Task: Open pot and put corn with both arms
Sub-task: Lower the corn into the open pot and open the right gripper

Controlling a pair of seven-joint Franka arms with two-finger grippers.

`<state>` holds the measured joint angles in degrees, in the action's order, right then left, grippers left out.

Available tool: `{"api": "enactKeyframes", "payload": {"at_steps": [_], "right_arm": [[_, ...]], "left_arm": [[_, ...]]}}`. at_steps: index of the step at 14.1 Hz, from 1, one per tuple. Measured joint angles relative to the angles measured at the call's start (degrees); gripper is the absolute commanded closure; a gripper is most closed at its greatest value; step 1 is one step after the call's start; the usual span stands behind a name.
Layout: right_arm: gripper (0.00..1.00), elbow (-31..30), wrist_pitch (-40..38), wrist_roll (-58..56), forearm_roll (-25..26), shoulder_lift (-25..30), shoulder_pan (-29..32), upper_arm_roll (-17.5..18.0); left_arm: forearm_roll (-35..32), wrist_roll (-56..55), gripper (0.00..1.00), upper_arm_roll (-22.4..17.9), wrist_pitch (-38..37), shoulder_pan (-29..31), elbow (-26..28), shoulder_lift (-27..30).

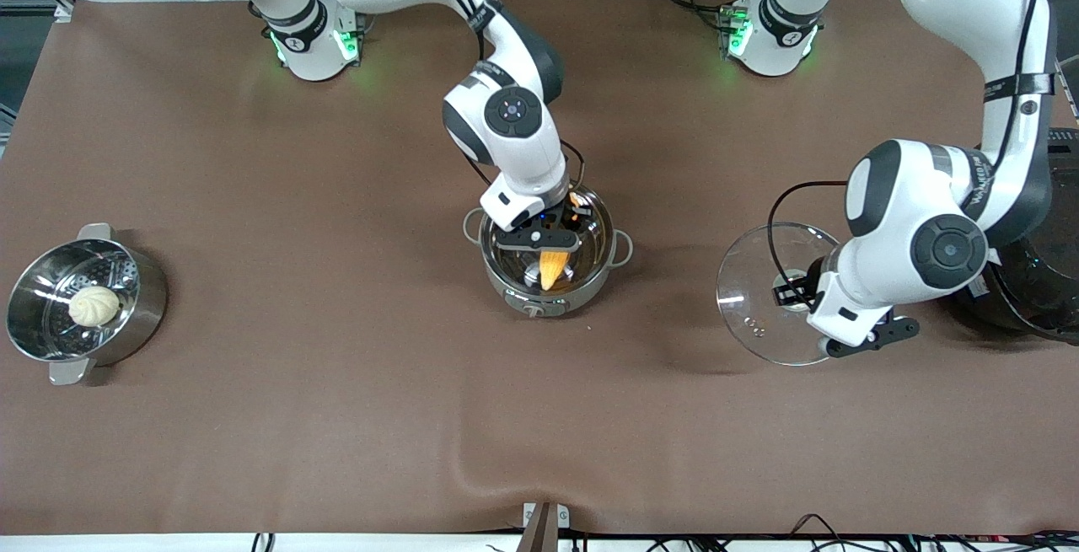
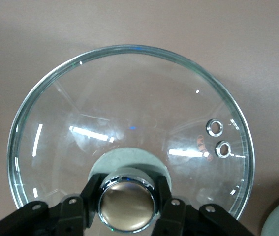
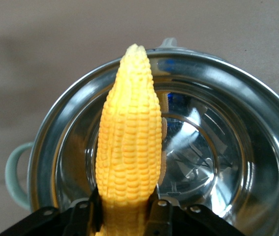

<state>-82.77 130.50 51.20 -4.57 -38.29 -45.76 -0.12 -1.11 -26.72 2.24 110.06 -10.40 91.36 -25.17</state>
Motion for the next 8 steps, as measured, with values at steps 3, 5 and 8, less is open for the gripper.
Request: {"api": "enactKeyframes", "payload": {"at_steps": [3, 5, 8], "right_arm": [[0.00, 1.52, -2.27, 0.34, 0.31, -0.12, 0.02, -0.39], [0.00, 2.60, -4.72, 0.34, 0.34, 0.35, 0.52, -0.93], [0.00, 3.04, -9.81, 0.34, 0.45, 3.00, 3.38, -1.67]], "left_arm": [[0.00, 0.00, 1.00, 0.34, 7.84, -0.14, 9.40, 3.76], [-0.02, 0.00, 1.00, 0.17, 11.12, 0.30, 12.99, 4.36], [-1.41, 0.00, 1.00, 0.02, 15.85, 1.49, 16.66, 4.28]]}}
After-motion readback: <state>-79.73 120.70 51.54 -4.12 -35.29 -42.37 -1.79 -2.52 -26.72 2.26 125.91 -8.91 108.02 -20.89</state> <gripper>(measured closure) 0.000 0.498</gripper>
